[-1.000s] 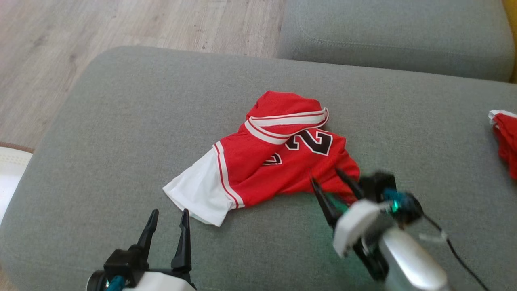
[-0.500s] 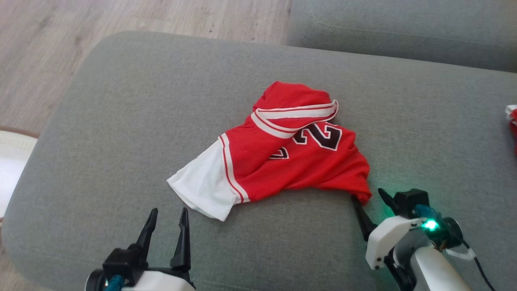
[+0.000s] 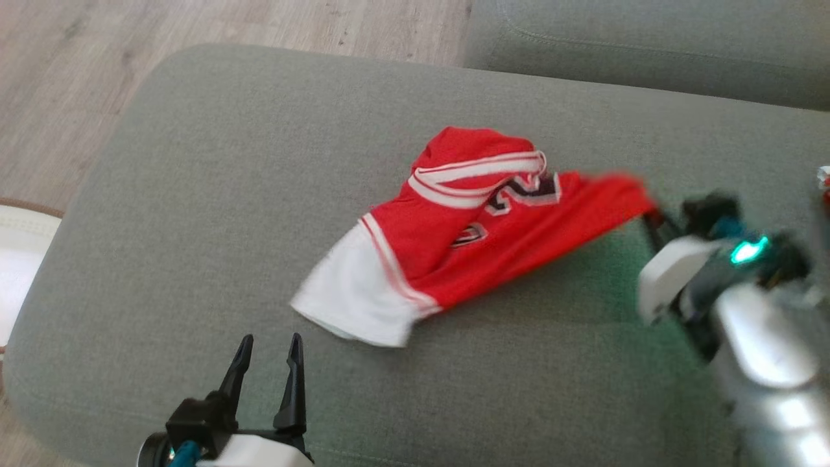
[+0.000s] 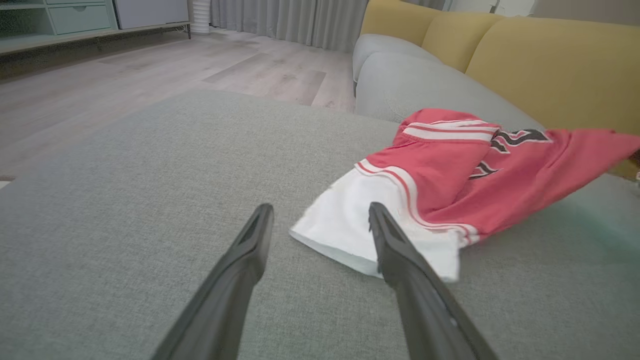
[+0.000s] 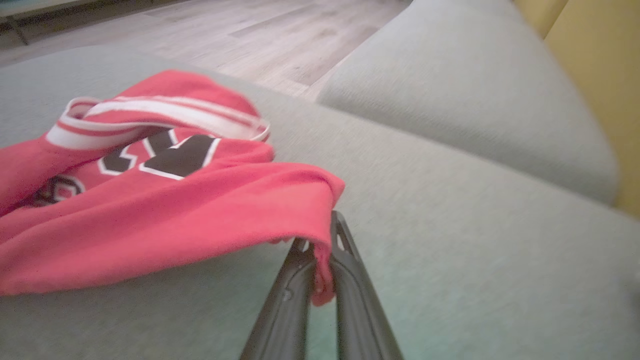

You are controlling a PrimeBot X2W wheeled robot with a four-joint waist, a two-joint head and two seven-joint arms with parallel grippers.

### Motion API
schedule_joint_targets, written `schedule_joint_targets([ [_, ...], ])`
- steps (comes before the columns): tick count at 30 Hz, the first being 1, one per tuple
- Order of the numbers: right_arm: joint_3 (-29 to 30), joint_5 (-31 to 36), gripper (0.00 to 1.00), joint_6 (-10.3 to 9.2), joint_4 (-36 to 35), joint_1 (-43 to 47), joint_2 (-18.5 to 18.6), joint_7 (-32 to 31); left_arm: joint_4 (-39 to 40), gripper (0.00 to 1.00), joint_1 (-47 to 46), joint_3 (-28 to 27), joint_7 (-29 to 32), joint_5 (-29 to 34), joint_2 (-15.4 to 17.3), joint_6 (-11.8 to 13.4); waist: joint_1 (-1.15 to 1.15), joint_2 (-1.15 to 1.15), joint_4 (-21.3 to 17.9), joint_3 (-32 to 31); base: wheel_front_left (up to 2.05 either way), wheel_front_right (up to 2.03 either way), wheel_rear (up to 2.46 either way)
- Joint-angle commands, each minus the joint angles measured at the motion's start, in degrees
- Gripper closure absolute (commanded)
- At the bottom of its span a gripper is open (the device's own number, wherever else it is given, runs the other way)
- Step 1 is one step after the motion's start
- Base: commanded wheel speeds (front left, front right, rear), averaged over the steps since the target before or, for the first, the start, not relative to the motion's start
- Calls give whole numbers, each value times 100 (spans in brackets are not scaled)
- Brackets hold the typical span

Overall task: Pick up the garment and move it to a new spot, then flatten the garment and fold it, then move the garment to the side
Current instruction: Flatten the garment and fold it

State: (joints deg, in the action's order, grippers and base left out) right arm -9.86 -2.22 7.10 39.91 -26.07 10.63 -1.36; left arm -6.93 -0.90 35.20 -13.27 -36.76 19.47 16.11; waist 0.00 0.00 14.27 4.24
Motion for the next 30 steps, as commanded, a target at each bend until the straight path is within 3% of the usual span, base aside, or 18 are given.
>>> schedule_joint_targets([
  [1, -73, 70, 100, 39, -201, -319, 117, 7, 140, 0, -274, -210, -87, 8, 56, 10, 0, 0, -17, -18, 0, 0, 0],
  [7, -17, 650, 100, 39, -510, -1016, 840, 10, 106, 0, -252, -194, -97, -2, 29, 8, 0, 0, -60, -96, 0, 0, 0],
  [10, -84, 895, 100, 39, -660, -944, 1024, -51, 97, 0, -225, -199, -103, -13, 27, 12, 0, 0, -77, -135, 0, 0, 0],
  [15, -183, 961, 100, 39, -779, -136, 1056, -146, 113, 0, -180, -220, -113, -27, 33, 26, 0, 0, -117, -143, 0, 0, 0],
  [20, 78, 984, 100, 39, -803, 768, 905, -133, 143, 0, -160, -228, -120, -21, 53, 26, 0, 0, -199, -110, 0, 0, 0],
  [21, 164, 981, 91, 39, -822, 915, 849, -106, 146, 0, -159, -227, -121, -19, 56, 27, 0, 0, -217, -109, 0, 0, 0],
  [23, 368, 921, 53, 39, -861, 1183, 699, -52, 154, 0, -151, -221, -122, -13, 64, 33, 0, 0, -263, -116, 0, 0, 0],
  [24, 510, 834, 8, 39, -896, 1295, 594, -8, 156, 0, -148, -216, -122, -12, 68, 35, 0, 0, -285, -124, 0, 0, 0],
  [25, 782, 729, 0, 39, -1028, 1481, 401, 110, 152, 0, -132, -204, -117, -14, 76, 33, 0, 0, -334, -171, 0, 0, 0],
  [30, 1140, 486, 0, 39, -1533, 1899, -7, 282, 146, 0, -65, -171, -94, -24, 99, 45, 0, 0, -476, -350, 0, 0, 0],
])
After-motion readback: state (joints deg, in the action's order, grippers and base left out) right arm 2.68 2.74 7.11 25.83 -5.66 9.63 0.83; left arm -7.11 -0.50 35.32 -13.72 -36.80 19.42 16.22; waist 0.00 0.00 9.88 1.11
